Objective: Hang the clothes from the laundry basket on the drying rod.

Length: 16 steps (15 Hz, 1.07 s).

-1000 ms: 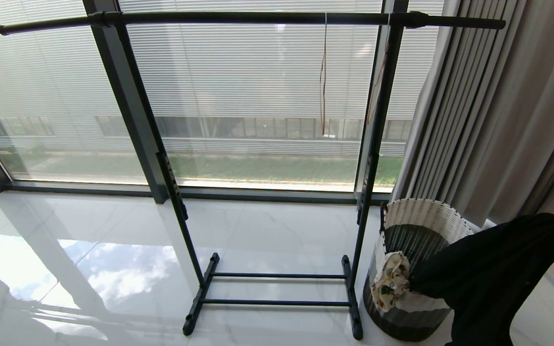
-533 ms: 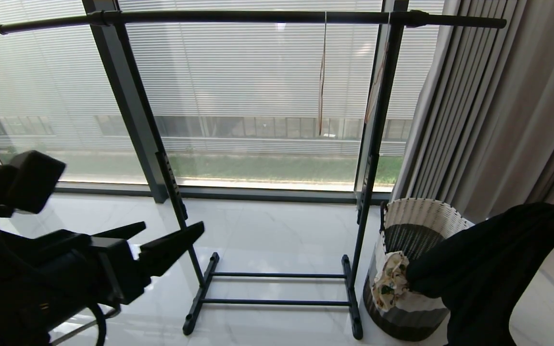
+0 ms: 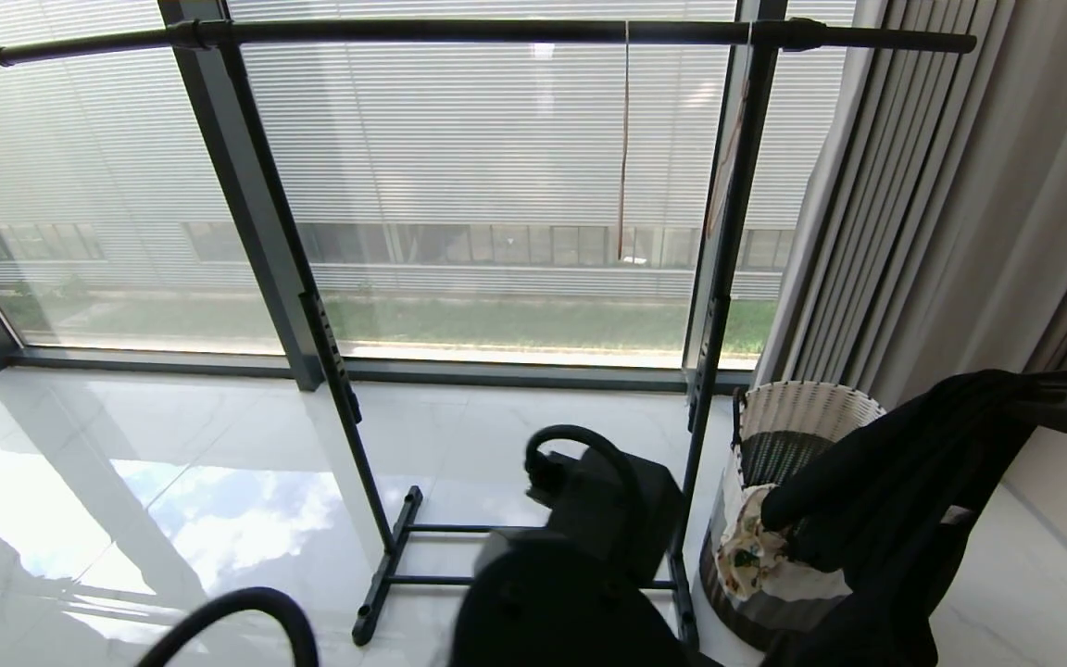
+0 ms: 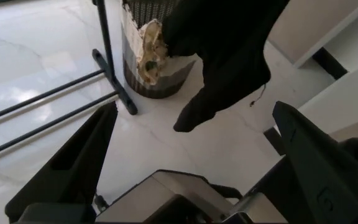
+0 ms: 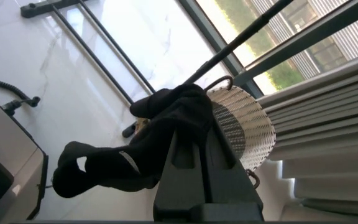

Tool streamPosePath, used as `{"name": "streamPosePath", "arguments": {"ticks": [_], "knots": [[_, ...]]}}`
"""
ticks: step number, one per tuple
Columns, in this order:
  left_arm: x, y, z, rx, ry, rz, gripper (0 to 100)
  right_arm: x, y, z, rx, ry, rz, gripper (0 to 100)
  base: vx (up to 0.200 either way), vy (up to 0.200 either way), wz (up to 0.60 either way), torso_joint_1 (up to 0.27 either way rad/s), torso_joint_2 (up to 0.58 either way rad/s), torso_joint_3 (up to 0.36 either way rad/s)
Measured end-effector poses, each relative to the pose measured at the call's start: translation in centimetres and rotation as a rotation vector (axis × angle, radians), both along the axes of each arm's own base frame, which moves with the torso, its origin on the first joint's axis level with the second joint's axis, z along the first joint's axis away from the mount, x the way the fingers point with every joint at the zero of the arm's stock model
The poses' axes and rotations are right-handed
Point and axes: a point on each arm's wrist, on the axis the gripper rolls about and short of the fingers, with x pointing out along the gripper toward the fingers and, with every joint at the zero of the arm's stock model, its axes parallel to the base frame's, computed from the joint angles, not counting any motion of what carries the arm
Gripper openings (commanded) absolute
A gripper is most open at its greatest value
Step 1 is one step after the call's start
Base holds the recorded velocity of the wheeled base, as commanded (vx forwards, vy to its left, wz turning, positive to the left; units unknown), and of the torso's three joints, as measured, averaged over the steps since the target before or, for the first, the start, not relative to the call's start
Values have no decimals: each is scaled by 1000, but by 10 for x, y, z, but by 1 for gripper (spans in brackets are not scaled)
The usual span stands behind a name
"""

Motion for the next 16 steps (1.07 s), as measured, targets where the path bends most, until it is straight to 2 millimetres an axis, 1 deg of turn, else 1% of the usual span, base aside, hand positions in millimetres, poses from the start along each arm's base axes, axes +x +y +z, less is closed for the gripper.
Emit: {"name": "streamPosePath", "arguments": {"ticks": [2, 4, 6, 8, 9, 11, 13, 16], "knots": [[-12, -37, -9, -4, -2, -53, 100, -2, 6, -1, 15, 15, 30, 0, 0, 0, 0, 0, 0, 0], [-15, -69, -20, -13, -9, -57, 100, -5, 10, -1, 26, 22, 56, 0, 0, 0, 0, 0, 0, 0], [-10, -96, -26, -41, -7, -44, 100, -7, 11, -1, 26, 20, 65, 0, 0, 0, 0, 0, 0, 0], [5, -116, -37, -53, -6, -5, 100, -10, 12, -2, 27, 20, 80, 0, 0, 0, 0, 0, 0, 0], [16, -124, -44, -51, -14, 36, 100, -12, 12, -3, 27, 20, 86, 0, 0, 0, 0, 0, 0, 0], [37, -131, -59, -31, -31, 121, 100, -15, 11, -4, 26, 20, 90, 0, 0, 0, 0, 0, 0, 0], [48, -131, -72, -2, -26, 150, 100, -17, 10, -4, 28, 16, 91, 0, 0, 0, 0, 0, 0, 0], [56, -130, -84, 22, -19, 180, 100, -18, 10, -4, 31, 11, 93, 0, 0, 0, 0, 0, 0, 0]]}}
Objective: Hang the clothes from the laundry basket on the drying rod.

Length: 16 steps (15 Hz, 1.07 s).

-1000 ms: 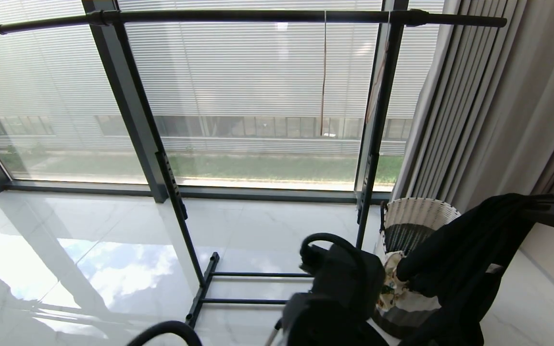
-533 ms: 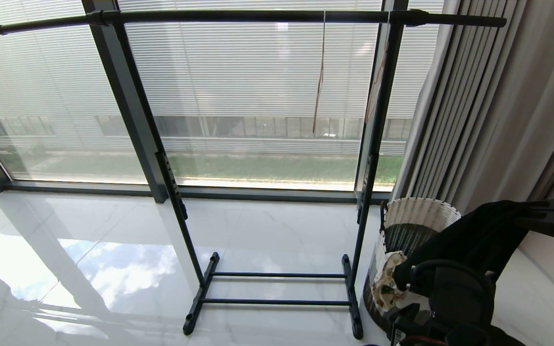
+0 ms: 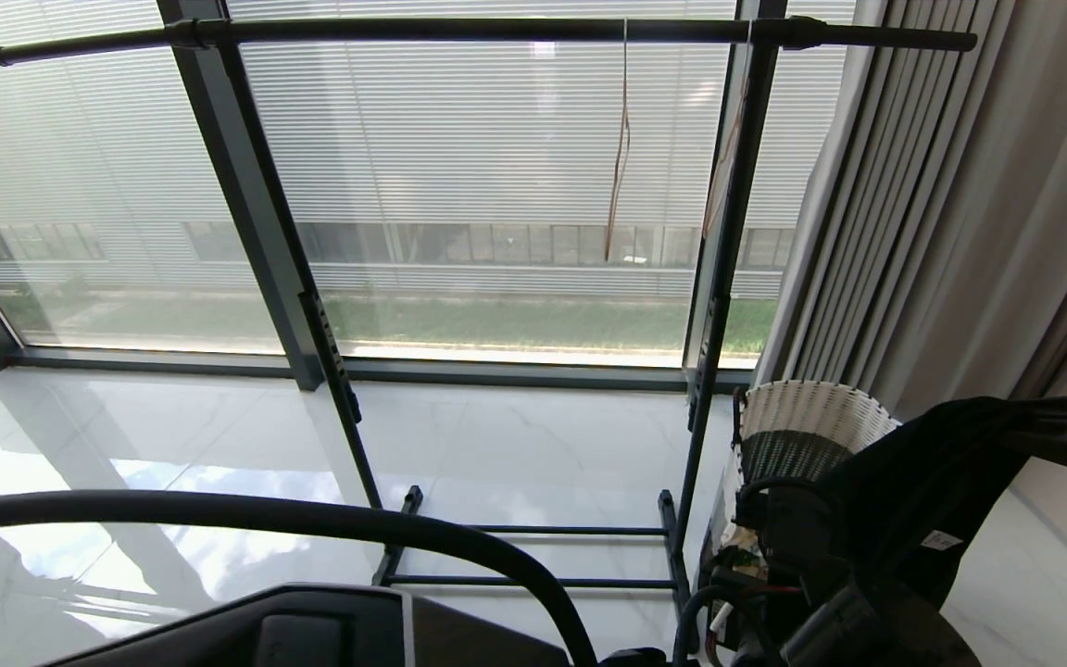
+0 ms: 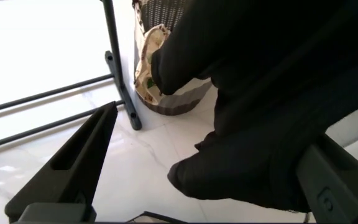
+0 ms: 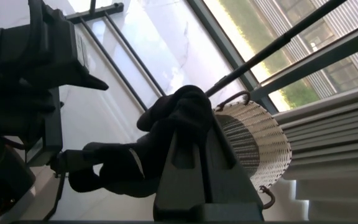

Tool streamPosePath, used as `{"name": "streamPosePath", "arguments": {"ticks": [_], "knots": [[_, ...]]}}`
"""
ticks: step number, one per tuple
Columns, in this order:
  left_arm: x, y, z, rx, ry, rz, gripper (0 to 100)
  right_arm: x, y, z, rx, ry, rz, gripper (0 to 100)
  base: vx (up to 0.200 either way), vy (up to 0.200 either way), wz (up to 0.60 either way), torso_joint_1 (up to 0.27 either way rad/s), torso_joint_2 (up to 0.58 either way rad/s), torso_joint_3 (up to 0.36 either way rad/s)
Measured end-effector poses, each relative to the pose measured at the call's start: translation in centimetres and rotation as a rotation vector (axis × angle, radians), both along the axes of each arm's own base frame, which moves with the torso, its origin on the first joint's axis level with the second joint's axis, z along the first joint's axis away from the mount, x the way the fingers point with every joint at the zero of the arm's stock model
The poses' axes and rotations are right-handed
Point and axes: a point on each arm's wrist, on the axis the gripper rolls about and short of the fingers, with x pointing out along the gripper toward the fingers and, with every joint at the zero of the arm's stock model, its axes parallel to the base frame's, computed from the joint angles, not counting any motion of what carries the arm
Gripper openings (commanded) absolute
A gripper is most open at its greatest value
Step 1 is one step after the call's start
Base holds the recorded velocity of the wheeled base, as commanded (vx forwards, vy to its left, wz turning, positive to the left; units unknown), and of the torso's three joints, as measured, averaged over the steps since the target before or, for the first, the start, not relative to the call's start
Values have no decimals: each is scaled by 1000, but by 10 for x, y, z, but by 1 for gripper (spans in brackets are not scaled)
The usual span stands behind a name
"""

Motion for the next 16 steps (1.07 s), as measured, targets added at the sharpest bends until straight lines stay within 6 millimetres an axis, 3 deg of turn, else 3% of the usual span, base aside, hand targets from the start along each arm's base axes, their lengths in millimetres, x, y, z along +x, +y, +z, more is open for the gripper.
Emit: {"name": "streamPosePath", "arguments": {"ticks": [6, 7, 14, 16], "knots": [[2, 6, -27, 78, 29, 6, 100, -3, 0, 2, 6, -11, 10, 0, 0, 0, 0, 0, 0, 0], [3, 7, -28, 82, 31, 9, 0, -3, 1, 2, 6, -12, 16, 0, 0, 0, 0, 0, 0, 0], [6, 26, -42, 133, 14, 147, 0, 4, 5, -8, -15, 36, 15, 0, 0, 0, 0, 0, 0, 0], [2, 35, -30, 84, 26, 164, 0, 10, 7, -12, -27, 57, 13, 0, 0, 0, 0, 0, 0, 0]]}}
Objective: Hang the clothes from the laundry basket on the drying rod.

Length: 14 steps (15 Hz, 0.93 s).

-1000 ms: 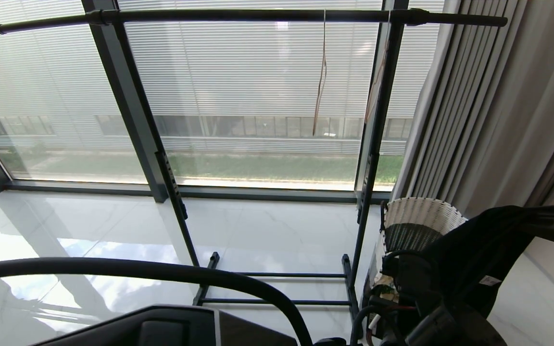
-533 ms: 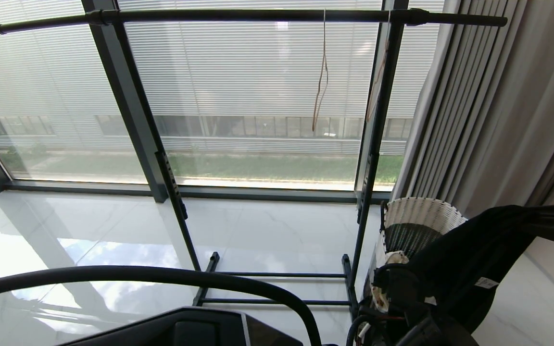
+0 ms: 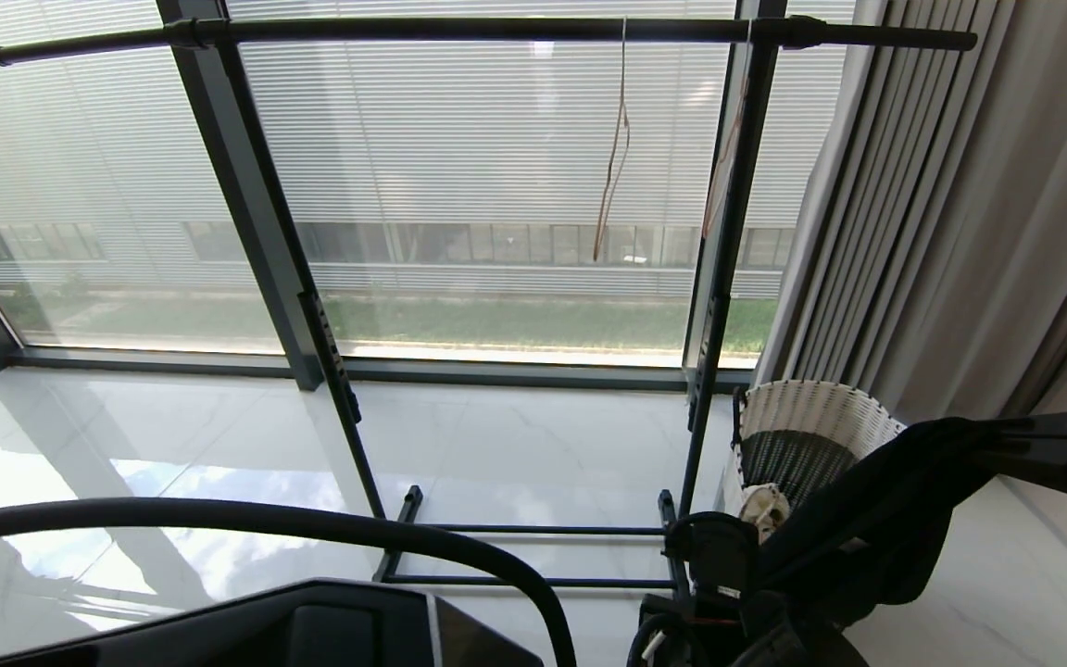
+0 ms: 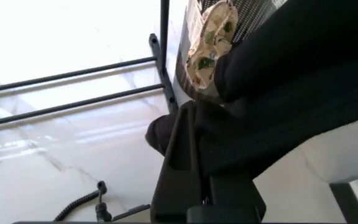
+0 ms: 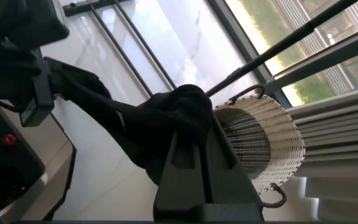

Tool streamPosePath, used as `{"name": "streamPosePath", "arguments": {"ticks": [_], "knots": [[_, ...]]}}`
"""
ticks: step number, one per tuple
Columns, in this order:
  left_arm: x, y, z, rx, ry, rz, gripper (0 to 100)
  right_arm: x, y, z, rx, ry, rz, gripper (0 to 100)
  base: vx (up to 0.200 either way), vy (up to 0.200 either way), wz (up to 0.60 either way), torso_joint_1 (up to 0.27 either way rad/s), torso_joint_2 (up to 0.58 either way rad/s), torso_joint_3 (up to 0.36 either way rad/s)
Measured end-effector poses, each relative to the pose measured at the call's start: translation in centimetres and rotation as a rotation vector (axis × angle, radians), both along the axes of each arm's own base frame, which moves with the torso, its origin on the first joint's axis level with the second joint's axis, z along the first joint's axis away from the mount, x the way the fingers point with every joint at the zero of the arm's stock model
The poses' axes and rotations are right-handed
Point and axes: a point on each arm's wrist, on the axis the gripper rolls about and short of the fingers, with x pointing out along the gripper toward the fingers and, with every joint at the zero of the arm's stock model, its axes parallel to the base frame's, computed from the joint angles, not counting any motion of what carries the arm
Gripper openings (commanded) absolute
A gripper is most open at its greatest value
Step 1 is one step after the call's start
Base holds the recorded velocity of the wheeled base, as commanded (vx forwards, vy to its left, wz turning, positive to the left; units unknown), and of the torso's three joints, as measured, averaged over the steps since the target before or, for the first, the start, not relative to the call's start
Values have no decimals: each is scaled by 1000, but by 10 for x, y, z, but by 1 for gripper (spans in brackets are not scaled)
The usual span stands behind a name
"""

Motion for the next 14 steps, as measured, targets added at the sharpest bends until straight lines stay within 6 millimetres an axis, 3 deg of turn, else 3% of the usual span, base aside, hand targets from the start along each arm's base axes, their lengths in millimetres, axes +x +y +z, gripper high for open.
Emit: {"name": "streamPosePath", "arguments": {"ticks": [2, 4, 9, 12, 14], "knots": [[-8, 18, 29, -81, 6, 16, 0, 5, 3, -4, -11, 17, 3, 0, 0, 0, 0, 0, 0, 0], [-24, 51, 61, -133, 27, -11, 0, 9, 10, -5, -8, 8, 34, 0, 0, 0, 0, 0, 0, 0], [-75, 162, 135, -152, 98, -105, 0, 8, 41, -9, 0, -6, 188, 0, 0, 0, 0, 0, 0, 0], [-90, 219, 151, -88, 99, -116, 0, 21, 63, -11, 26, -56, 220, 0, 0, 0, 0, 0, 0, 0], [-85, 234, 156, -22, 22, -94, 0, 27, 68, -16, 5, -47, 193, 0, 0, 0, 0, 0, 0, 0]]}}
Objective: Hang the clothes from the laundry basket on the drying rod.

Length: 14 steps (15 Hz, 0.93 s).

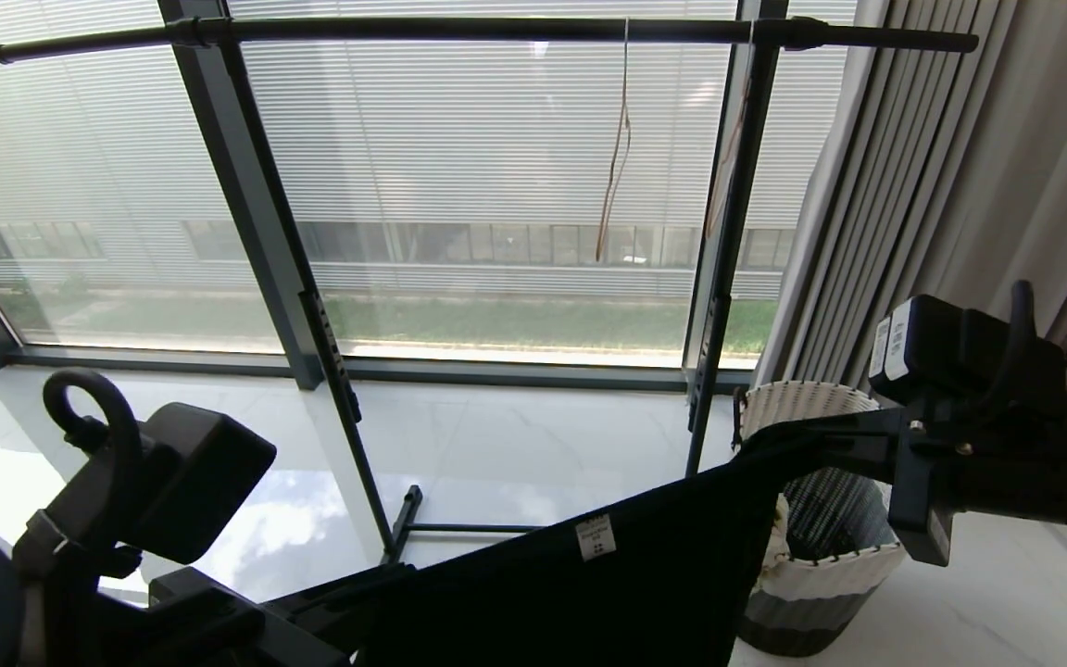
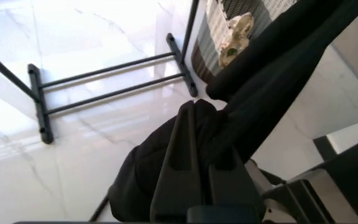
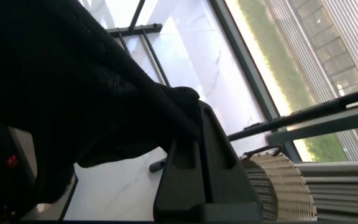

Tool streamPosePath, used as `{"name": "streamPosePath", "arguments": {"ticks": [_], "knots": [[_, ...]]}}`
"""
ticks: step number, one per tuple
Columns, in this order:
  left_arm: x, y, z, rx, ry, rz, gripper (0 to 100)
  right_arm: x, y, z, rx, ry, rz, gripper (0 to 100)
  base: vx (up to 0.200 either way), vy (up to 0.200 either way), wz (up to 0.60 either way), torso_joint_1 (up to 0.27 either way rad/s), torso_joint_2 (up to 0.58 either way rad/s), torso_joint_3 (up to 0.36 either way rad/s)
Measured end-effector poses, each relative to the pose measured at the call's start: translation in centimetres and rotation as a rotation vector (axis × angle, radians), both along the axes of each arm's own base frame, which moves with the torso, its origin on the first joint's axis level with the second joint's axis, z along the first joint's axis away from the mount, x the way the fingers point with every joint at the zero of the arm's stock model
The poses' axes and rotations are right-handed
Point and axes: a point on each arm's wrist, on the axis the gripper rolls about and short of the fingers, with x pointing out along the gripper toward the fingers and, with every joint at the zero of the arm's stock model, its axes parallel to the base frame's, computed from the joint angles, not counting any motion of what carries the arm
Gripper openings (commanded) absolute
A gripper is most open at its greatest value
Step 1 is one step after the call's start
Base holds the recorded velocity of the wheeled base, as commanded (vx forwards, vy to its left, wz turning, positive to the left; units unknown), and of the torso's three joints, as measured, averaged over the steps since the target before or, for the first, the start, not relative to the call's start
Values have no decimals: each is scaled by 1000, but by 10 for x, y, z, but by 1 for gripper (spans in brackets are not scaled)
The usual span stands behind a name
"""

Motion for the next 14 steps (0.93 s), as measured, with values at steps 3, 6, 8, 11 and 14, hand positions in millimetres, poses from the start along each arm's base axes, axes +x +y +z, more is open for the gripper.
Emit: {"name": "streamPosePath", "arguments": {"ticks": [3, 6, 8, 11, 14], "knots": [[5, 5, 5, 109, -88, -35, 0, 0, 0, -3, -16, 2, -22, 0, 0, 0, 0, 0, 0, 0], [9, 2, 25, 121, -149, -142, 0, -2, -2, 6, 13, 0, -49, 0, 0, 0, 0, 0, 0, 0], [20, 4, 36, 125, -178, -195, 0, -3, -4, 21, 31, 22, -62, 0, 0, 0, 0, 0, 0, 0], [36, 8, 43, 165, -210, -227, 0, 0, -4, 45, 70, -3, -78, 0, 0, 0, 0, 0, 0, 0], [45, 2, 54, 143, -265, -219, 0, 1, -5, 54, 80, -16, -84, 0, 0, 0, 0, 0, 0, 0]]}}
